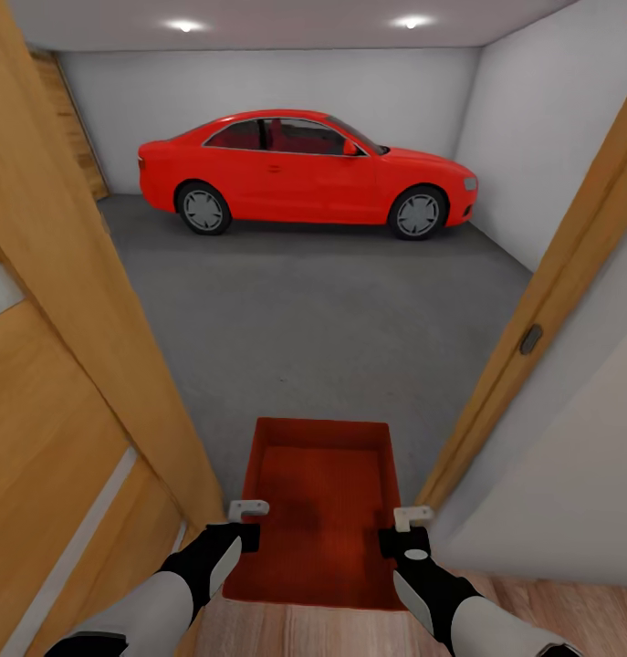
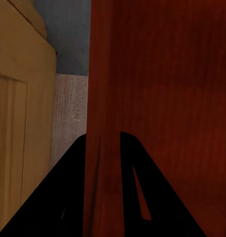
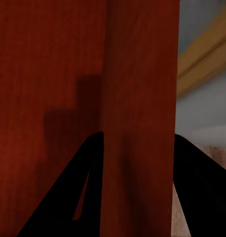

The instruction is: Move the two storage containers from the living room to the garage. In the garage, place one container on the floor and stack the other container on top of it (either order is fine).

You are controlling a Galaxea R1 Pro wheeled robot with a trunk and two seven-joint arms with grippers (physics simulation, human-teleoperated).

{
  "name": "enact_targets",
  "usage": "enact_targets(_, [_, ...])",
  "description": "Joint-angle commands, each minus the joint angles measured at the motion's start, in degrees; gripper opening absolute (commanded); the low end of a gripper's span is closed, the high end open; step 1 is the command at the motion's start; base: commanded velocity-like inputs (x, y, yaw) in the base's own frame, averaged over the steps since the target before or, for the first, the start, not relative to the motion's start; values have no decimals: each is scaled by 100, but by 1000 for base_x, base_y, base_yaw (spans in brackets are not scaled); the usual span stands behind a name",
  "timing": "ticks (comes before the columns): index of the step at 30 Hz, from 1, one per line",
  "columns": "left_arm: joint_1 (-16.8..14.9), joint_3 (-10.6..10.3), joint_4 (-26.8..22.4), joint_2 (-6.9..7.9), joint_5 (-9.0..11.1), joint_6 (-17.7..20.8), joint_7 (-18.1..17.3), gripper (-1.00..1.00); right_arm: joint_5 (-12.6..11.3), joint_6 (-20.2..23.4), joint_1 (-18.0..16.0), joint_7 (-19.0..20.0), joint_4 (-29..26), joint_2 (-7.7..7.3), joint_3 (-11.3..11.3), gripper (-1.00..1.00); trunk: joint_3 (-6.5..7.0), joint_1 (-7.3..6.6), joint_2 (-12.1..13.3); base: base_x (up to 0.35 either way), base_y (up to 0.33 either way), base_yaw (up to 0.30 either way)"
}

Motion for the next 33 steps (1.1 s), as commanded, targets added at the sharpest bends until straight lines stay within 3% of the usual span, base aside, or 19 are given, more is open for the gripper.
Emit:
enact_targets(1, [-5,-46,-32,-1,-134,46,63,-100,-157,33,-3,-54,56,-1,140,-100,-5,3,-3,322,0,0])
enact_targets(33, [-5,-48,-32,0,-134,44,63,-100,-157,40,-3,-48,56,0,140,-100,-5,3,-3,322,0,0])
